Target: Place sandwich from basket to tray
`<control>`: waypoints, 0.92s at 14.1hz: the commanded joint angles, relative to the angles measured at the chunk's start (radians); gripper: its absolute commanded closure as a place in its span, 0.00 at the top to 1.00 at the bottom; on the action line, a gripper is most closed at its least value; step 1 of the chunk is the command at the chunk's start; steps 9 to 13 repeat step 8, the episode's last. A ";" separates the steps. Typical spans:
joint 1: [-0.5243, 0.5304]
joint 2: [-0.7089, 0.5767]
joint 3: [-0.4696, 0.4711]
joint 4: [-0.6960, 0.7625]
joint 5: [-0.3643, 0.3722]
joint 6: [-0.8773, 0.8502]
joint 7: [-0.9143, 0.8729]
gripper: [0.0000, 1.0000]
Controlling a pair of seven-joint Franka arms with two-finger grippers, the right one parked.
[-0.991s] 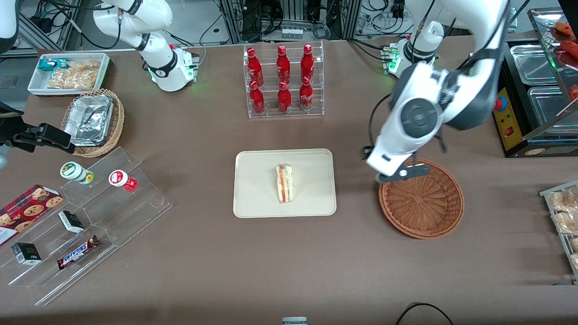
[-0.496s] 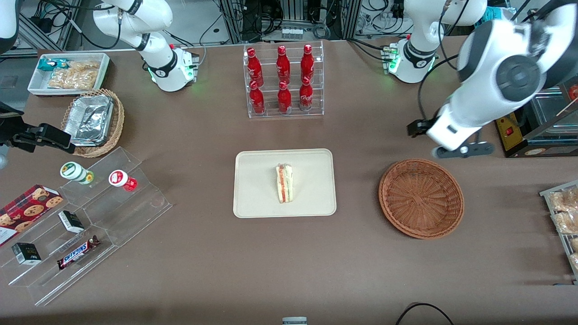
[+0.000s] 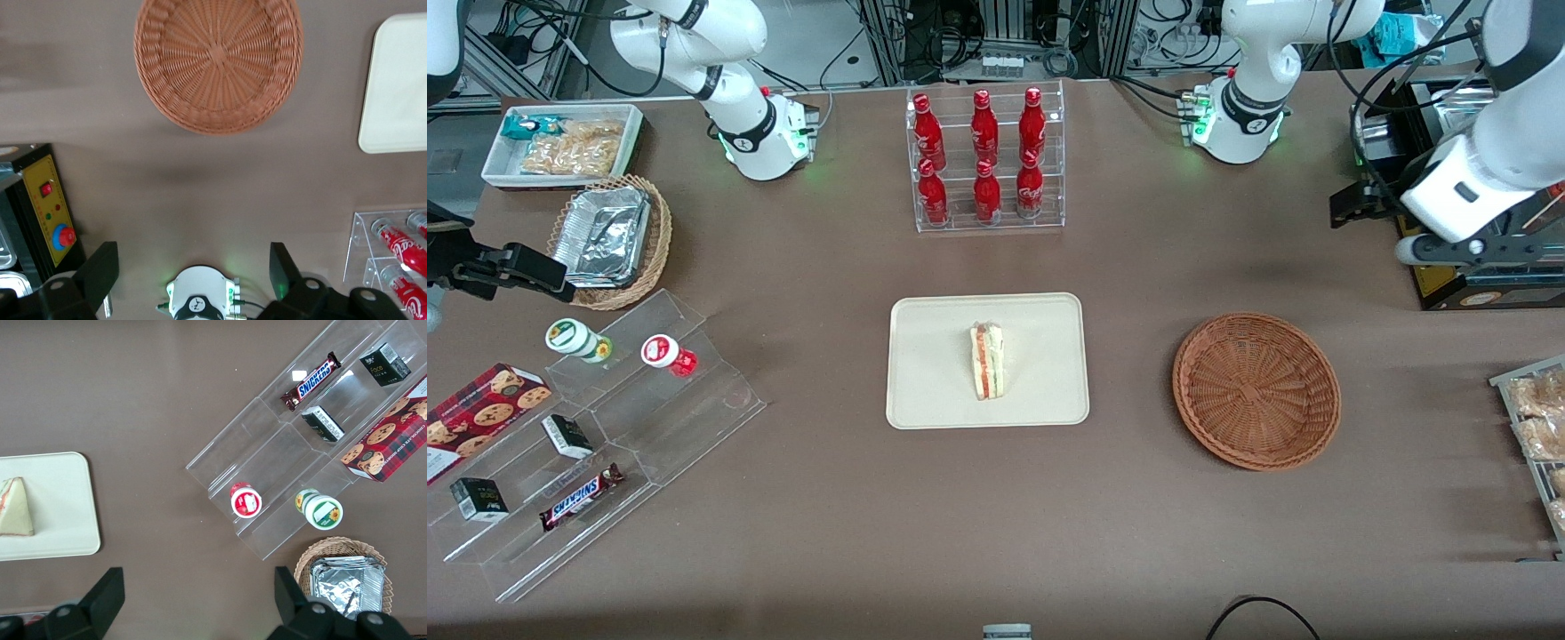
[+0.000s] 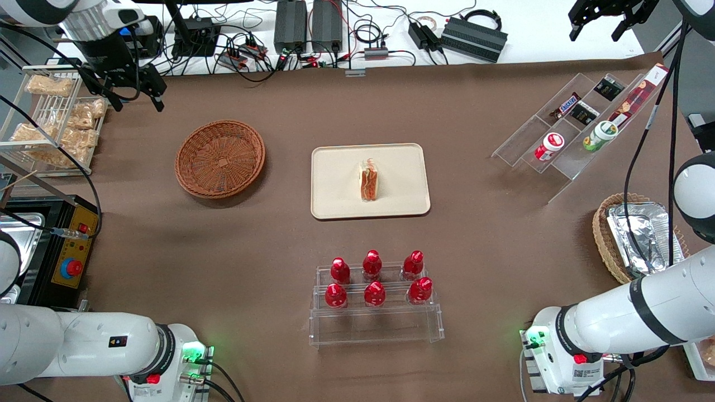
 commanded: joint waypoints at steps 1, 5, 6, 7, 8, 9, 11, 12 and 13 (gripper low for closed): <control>0.025 0.022 -0.016 0.083 0.015 -0.020 0.014 1.00; -0.013 0.093 0.067 0.161 0.008 -0.005 0.002 1.00; -0.016 0.100 0.070 0.161 0.004 0.025 -0.001 1.00; -0.016 0.116 0.070 0.164 0.003 0.061 -0.004 1.00; -0.018 0.116 0.070 0.164 0.003 0.069 -0.004 1.00; -0.018 0.116 0.070 0.164 0.003 0.069 -0.004 1.00; -0.018 0.116 0.070 0.164 0.003 0.069 -0.004 1.00; -0.018 0.116 0.070 0.164 0.003 0.069 -0.004 1.00; -0.018 0.116 0.070 0.164 0.003 0.069 -0.004 1.00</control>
